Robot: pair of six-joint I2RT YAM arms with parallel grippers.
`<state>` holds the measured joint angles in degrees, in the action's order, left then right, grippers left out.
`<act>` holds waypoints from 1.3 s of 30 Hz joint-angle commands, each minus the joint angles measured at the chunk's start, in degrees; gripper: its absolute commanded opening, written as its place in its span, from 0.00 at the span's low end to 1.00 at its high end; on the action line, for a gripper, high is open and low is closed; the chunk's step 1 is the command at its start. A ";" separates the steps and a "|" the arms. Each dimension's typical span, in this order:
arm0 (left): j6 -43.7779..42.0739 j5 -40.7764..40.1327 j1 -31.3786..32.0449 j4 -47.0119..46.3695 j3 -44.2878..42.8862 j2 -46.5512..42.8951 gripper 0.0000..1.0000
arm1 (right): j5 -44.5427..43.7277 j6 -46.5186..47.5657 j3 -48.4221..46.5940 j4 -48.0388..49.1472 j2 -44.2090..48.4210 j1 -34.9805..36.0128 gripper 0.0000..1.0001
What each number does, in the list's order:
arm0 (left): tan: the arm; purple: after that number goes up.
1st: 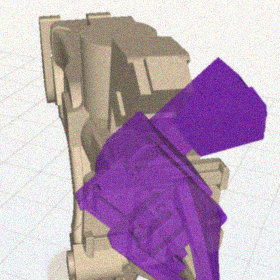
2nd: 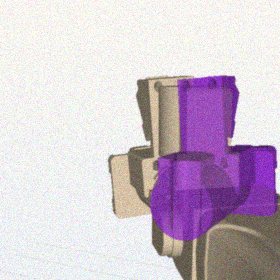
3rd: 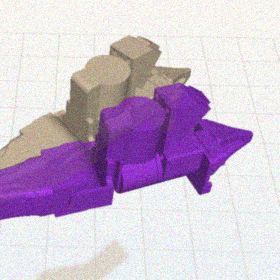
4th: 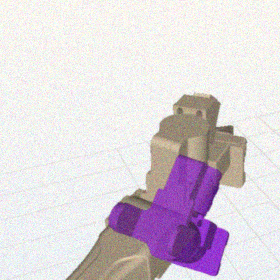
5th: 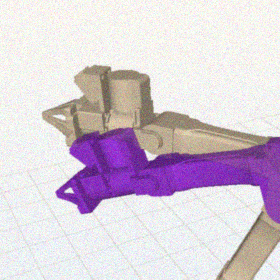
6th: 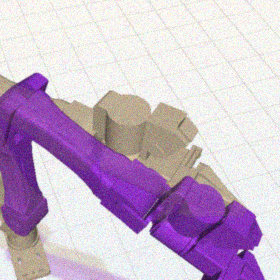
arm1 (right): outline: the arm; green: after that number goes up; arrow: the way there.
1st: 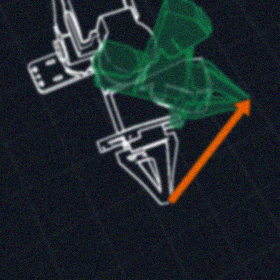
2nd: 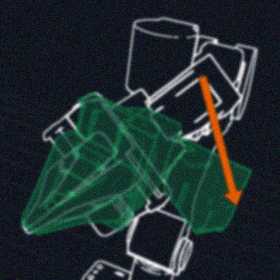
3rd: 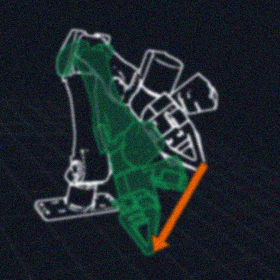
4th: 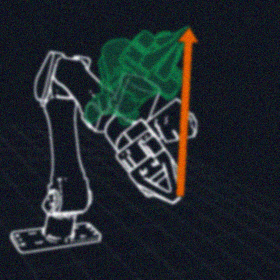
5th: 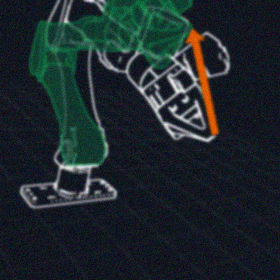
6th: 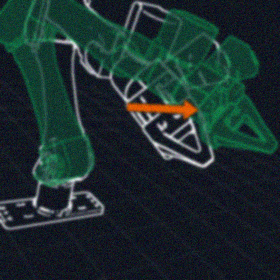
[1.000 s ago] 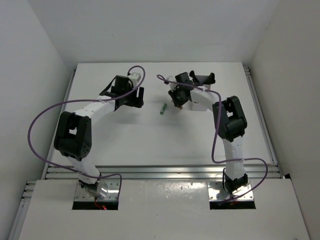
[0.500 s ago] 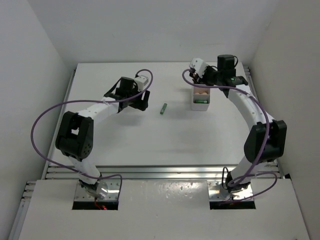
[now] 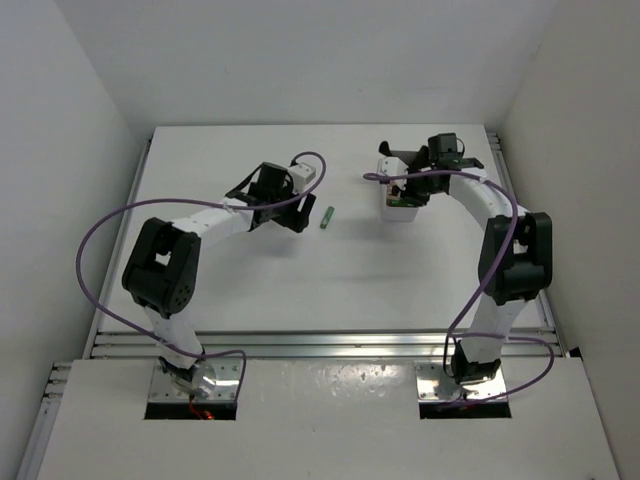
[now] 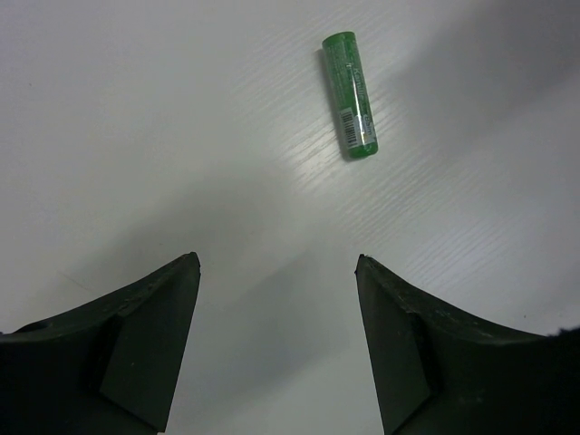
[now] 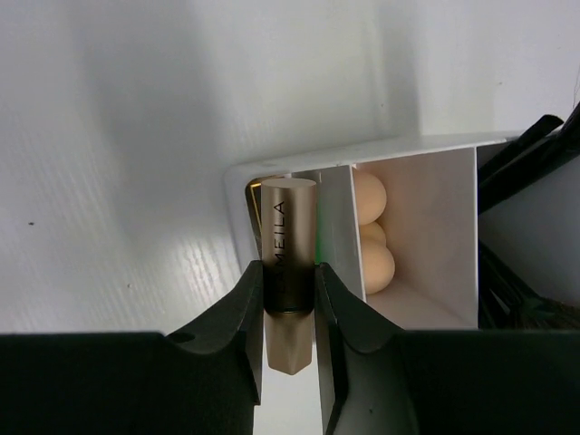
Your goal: Organize the makeup
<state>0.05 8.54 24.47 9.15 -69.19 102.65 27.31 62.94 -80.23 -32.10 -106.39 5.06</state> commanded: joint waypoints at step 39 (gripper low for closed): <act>4.69 -5.63 7.78 6.32 -23.27 25.49 0.38 | 2.40 -48.69 33.47 55.82 25.53 -9.71 0.80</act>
<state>3.60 4.54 30.68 12.58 -92.90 127.42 27.70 16.86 -46.81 20.08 -83.44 -3.33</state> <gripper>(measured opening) 0.422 0.800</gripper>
